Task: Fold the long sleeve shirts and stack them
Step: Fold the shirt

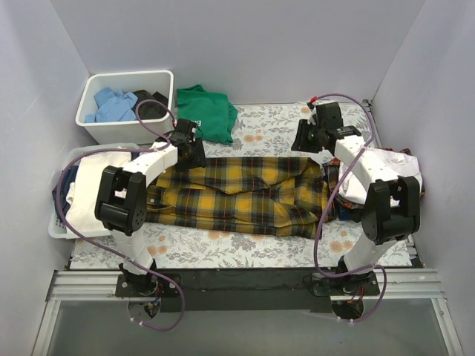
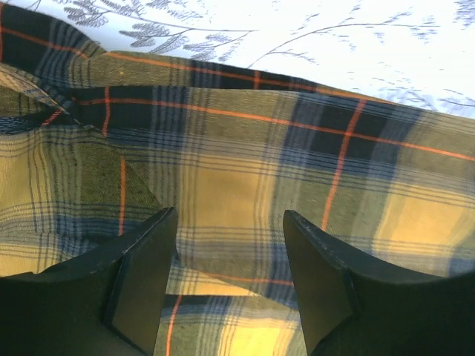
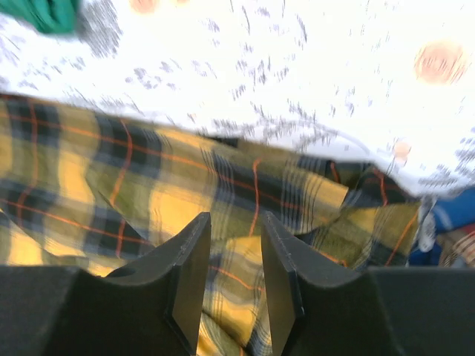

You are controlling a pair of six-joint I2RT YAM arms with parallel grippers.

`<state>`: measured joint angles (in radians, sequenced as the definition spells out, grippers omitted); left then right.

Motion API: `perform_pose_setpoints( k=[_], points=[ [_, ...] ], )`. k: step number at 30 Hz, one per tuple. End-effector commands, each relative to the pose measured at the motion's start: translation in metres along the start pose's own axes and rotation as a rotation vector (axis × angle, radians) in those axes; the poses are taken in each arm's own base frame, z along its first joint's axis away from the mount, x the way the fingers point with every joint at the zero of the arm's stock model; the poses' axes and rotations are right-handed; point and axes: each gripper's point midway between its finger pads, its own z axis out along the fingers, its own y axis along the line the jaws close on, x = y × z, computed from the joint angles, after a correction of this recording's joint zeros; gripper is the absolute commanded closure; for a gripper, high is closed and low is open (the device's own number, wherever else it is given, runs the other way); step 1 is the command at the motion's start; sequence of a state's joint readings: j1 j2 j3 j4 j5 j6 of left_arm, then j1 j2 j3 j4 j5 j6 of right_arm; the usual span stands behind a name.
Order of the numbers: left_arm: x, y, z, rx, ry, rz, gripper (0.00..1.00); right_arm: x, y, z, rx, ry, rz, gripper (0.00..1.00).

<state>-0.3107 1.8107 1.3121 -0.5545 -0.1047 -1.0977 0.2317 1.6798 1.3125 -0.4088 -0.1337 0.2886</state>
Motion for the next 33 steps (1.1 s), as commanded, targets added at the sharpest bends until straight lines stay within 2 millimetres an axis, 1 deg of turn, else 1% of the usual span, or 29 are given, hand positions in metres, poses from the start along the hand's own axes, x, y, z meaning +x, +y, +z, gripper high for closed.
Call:
perform_pose_setpoints(
  k=[1,2,3,4,5,6,7,9,10,13,14,16,19,21,24,27,28,30,31,32,33],
  points=[
    [0.005,0.018,0.013,-0.074,0.011,-0.009,0.42,-0.008,-0.009,0.012,0.046,0.021,0.029,0.58],
    [0.007,0.024,0.016,-0.104,0.014,-0.006,0.42,-0.005,-0.011,0.017,0.049,0.039,0.04,0.59],
    [0.014,0.029,0.023,-0.126,0.035,-0.003,0.42,-0.002,-0.012,0.022,0.05,0.051,0.042,0.59],
    [0.018,0.033,0.026,-0.147,0.048,0.002,0.42,0.003,-0.015,0.03,0.051,0.075,0.051,0.59],
    [0.023,0.04,0.029,-0.181,0.056,0.004,0.43,0.005,-0.016,0.033,0.055,0.085,0.055,0.59],
    [0.025,0.043,0.032,-0.196,0.062,0.004,0.43,0.007,-0.019,0.036,0.06,0.093,0.066,0.59],
    [0.031,0.048,0.035,-0.218,0.085,0.004,0.43,0.013,-0.022,0.042,0.065,0.114,0.075,0.59],
    [0.036,0.057,0.038,-0.245,0.099,-0.006,0.44,0.02,-0.027,0.048,0.071,0.137,0.093,0.59],
    [0.039,0.06,0.04,-0.254,0.105,-0.017,0.44,0.025,-0.032,0.051,0.081,0.151,0.105,0.6],
    [0.045,0.078,0.042,-0.282,0.13,-0.055,0.45,0.044,-0.048,0.058,0.117,0.198,0.146,0.6],
    [0.046,0.087,0.044,-0.297,0.14,-0.074,0.45,0.052,-0.054,0.06,0.133,0.216,0.154,0.6],
    [0.05,0.098,0.045,-0.317,0.156,-0.087,0.46,0.062,-0.066,0.063,0.169,0.236,0.176,0.6],
    [0.054,0.123,0.044,-0.362,0.189,-0.143,0.48,0.078,-0.079,0.062,0.201,0.273,0.216,0.61],
    [0.051,0.127,0.04,-0.365,0.182,-0.172,0.49,0.091,-0.083,0.059,0.213,0.307,0.232,0.61],
    [0.045,0.12,0.038,-0.31,0.171,-0.173,0.49,0.097,-0.082,0.055,0.2,0.32,0.229,0.61],
    [0.037,0.107,0.036,-0.236,0.155,-0.166,0.49,0.088,-0.074,0.051,0.158,0.293,0.215,0.61],
    [0.032,0.104,0.035,-0.218,0.14,-0.163,0.48,0.076,-0.068,0.047,0.134,0.25,0.202,0.6],
    [0.027,0.101,0.031,-0.2,0.123,-0.16,0.44,0.063,-0.059,0.042,0.093,0.213,0.201,0.6],
    [0.02,0.099,0.026,-0.19,0.103,-0.157,0.43,0.048,-0.052,0.036,0.071,0.173,0.193,0.59],
    [0.015,0.096,0.023,-0.179,0.089,-0.157,0.42,0.041,-0.049,0.034,0.057,0.156,0.191,0.59],
    [0.01,0.093,0.02,-0.166,0.076,-0.157,0.41,0.034,-0.041,0.032,0.028,0.144,0.196,0.58]
  ],
)
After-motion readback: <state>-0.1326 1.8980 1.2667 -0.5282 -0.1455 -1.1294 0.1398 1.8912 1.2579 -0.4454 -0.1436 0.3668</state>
